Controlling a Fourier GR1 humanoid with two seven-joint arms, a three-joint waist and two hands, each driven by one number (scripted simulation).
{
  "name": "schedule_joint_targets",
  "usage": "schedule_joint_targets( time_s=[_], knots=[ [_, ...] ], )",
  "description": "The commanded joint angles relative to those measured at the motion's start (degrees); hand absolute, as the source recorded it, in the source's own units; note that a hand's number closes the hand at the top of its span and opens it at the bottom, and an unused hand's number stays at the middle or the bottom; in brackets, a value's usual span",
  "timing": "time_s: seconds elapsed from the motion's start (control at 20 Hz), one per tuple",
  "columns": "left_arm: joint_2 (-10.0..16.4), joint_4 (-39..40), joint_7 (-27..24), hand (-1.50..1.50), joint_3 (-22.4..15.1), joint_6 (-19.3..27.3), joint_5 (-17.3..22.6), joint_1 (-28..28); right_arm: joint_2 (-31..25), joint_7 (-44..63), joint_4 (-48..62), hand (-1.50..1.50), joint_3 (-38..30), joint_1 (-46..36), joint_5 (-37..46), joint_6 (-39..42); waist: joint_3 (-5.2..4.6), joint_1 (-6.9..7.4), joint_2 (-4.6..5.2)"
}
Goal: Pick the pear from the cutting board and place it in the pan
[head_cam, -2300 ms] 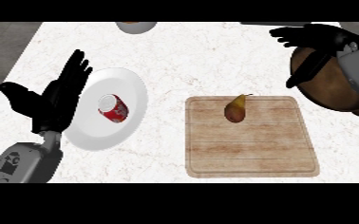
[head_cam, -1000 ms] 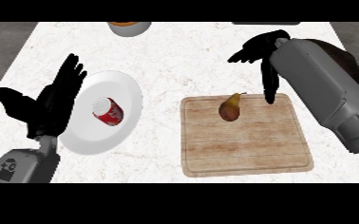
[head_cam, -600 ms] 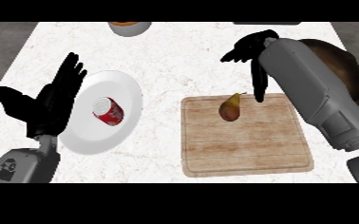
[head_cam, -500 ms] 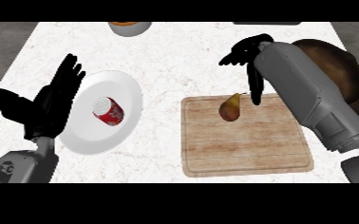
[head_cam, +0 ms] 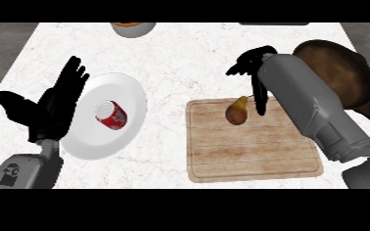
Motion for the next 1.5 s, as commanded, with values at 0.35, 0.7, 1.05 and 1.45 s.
schedule_joint_targets(
  time_s=[0.35, 0.7, 1.05, 1.45],
  knots=[
    [-2.96, 0.41, 2.21, 0.00, -0.18, 1.14, -3.81, -2.89, 4.48, -6.17, 5.55, -1.50, -0.40, 1.98, 6.81, -5.12, 0.03, 0.48, 0.26],
    [-1.81, -3.04, 5.27, 0.00, 3.12, 0.09, -3.16, -0.73, 3.22, -4.65, 2.27, -1.50, -3.60, 5.73, 7.25, -3.56, 0.01, -0.48, -0.28],
    [-3.57, -1.27, 1.29, 0.00, 2.28, -1.98, -4.63, 1.25, 6.80, -8.51, 4.62, 1.50, -4.19, 5.92, 9.51, -6.41, 0.02, 0.18, 0.01],
    [-3.37, 0.56, 0.85, 0.00, 3.91, -3.05, -4.12, -0.48, 8.36, -12.36, 5.53, 1.50, -3.99, 10.27, 11.73, -13.00, 0.02, 0.15, 0.25]
  ],
)
